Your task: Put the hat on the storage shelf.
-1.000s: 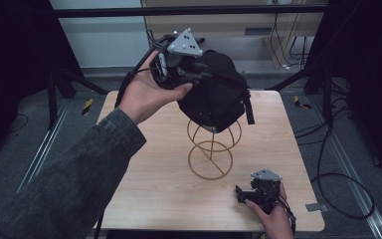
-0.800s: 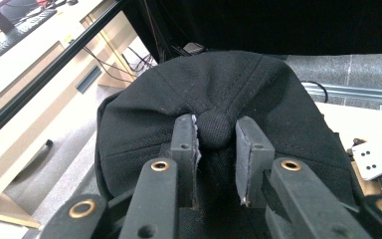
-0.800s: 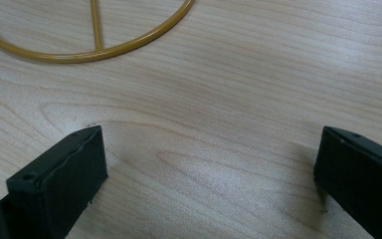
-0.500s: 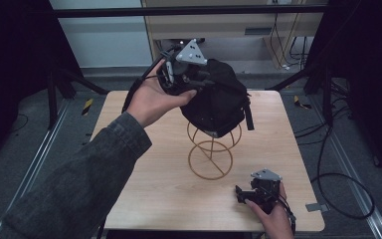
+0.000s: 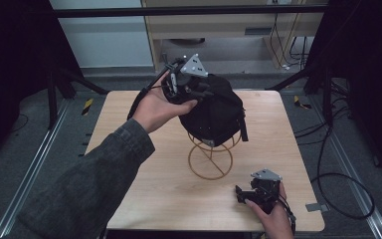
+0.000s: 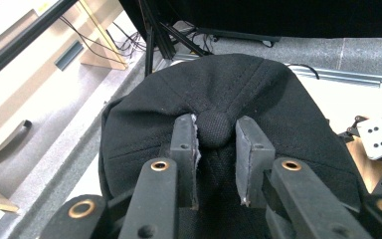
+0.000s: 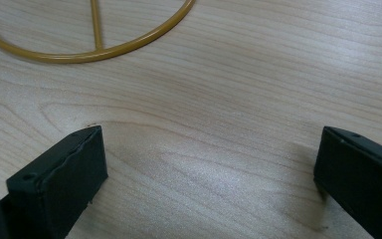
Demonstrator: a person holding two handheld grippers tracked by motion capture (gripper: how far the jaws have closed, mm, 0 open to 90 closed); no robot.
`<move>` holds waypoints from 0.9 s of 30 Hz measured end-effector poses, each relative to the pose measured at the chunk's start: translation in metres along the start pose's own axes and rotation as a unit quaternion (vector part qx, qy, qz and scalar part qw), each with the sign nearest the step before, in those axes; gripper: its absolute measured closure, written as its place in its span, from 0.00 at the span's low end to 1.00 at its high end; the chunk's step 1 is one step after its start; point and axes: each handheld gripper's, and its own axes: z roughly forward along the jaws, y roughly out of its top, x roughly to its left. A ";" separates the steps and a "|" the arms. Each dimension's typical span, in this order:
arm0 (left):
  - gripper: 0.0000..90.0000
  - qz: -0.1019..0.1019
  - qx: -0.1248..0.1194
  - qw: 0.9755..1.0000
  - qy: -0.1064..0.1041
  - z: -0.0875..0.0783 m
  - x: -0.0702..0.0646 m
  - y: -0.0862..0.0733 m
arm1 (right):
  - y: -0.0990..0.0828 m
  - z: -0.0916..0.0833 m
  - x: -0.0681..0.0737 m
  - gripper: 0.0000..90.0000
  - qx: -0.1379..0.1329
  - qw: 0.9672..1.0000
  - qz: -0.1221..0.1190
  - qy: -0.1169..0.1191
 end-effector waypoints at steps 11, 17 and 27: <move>0.81 0.000 0.012 1.000 -0.010 0.013 -0.004 -0.004 | 0.000 0.000 0.000 0.00 0.000 1.000 0.000 0.000; 0.80 -0.004 0.016 1.000 -0.014 0.019 -0.005 -0.008 | 0.000 0.000 0.000 0.00 -0.002 1.000 0.001 0.000; 0.80 -0.005 0.025 0.999 -0.020 0.028 -0.009 -0.013 | 0.000 0.000 0.000 0.00 -0.002 1.000 0.000 0.000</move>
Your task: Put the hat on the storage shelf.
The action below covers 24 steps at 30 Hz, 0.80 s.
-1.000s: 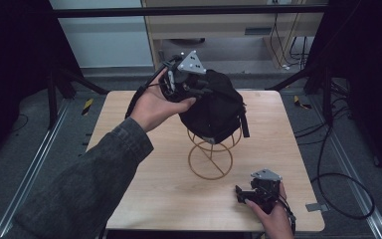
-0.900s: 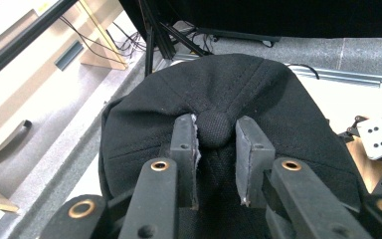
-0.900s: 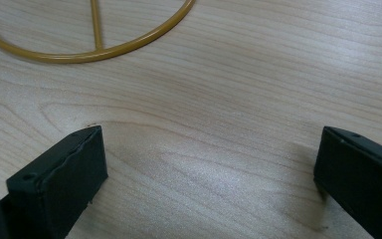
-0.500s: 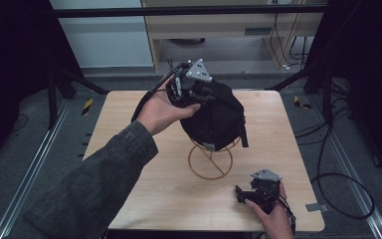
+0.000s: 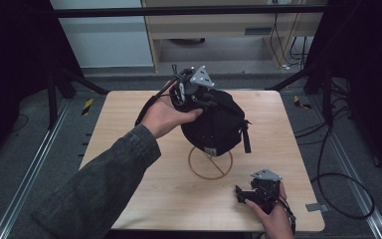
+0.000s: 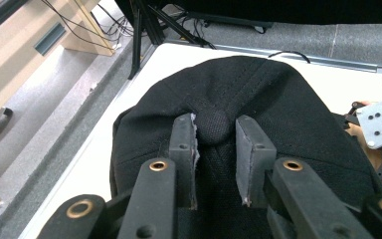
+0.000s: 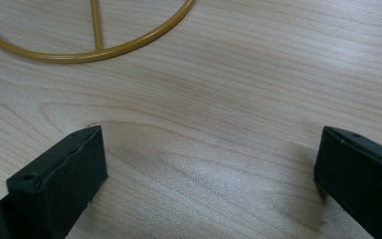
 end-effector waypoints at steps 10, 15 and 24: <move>0.79 -0.003 0.004 1.000 -0.005 0.005 -0.002 -0.006 | 0.000 0.000 0.000 0.00 0.000 1.000 0.001 0.001; 0.79 -0.005 0.006 1.000 -0.008 0.008 -0.003 -0.009 | 0.000 0.000 0.000 0.00 0.000 1.000 0.001 0.001; 0.79 -0.001 0.016 1.000 -0.012 0.014 -0.008 -0.008 | 0.000 0.000 0.000 0.00 0.000 1.000 0.001 0.001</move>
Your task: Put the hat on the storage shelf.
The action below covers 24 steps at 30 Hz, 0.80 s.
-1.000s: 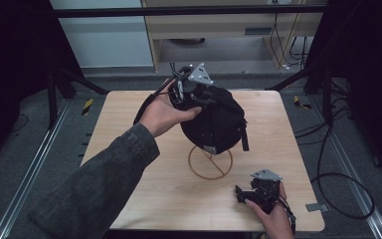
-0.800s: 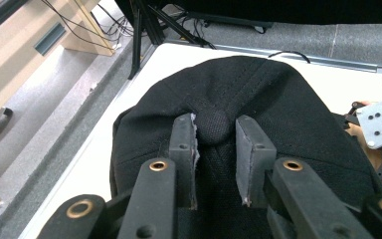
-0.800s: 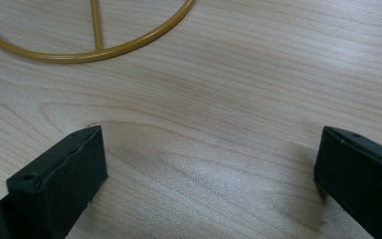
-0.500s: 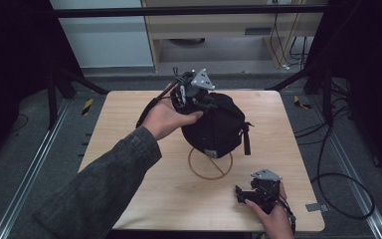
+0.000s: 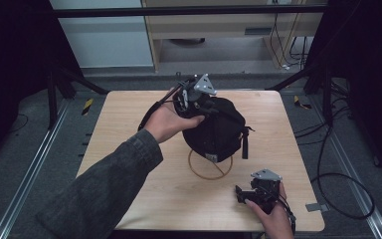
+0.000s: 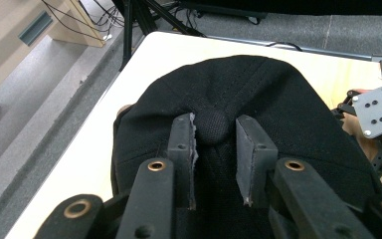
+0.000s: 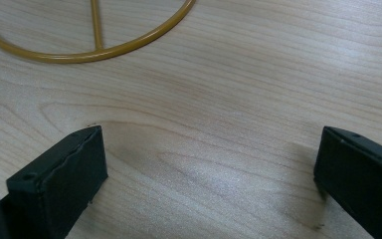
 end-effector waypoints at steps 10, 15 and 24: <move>0.78 -0.005 -0.003 1.000 0.000 0.002 0.000 -0.003 | 0.000 0.000 0.000 0.00 0.000 1.000 0.000 0.000; 0.78 -0.004 -0.001 1.000 -0.001 0.002 0.000 -0.004 | 0.000 0.000 0.000 0.00 0.000 1.000 0.000 0.000; 0.72 -0.005 -0.005 1.000 0.004 0.004 0.000 -0.007 | 0.000 0.000 0.000 0.00 0.000 1.000 0.000 0.000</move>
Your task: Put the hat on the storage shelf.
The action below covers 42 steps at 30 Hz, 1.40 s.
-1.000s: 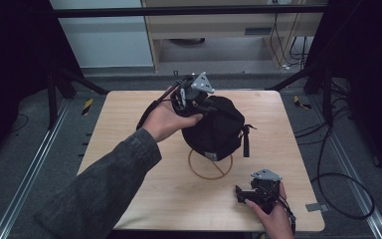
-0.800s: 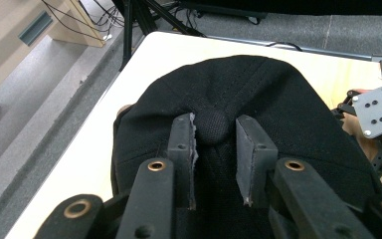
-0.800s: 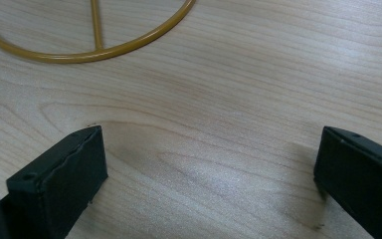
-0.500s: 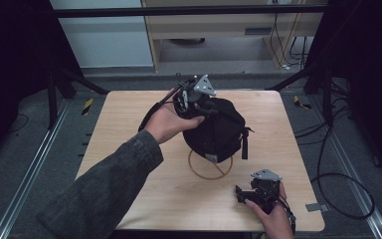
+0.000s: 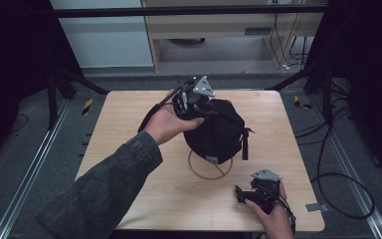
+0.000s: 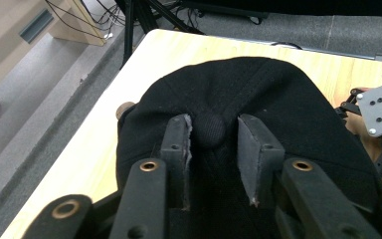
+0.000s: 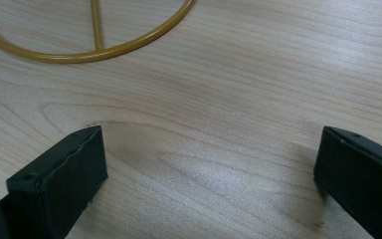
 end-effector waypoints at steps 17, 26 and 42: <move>0.20 -0.017 -0.041 0.999 0.019 -0.016 -0.005 0.000 | 0.000 0.000 0.000 0.00 0.001 1.000 0.000 0.000; 0.12 -0.015 -0.040 0.999 0.008 -0.027 -0.015 -0.004 | 0.000 0.000 0.000 0.00 0.001 1.000 0.001 0.000; 0.06 -0.022 -0.058 0.998 -0.010 -0.030 -0.029 -0.006 | 0.000 0.000 0.001 0.00 0.001 1.000 0.002 0.000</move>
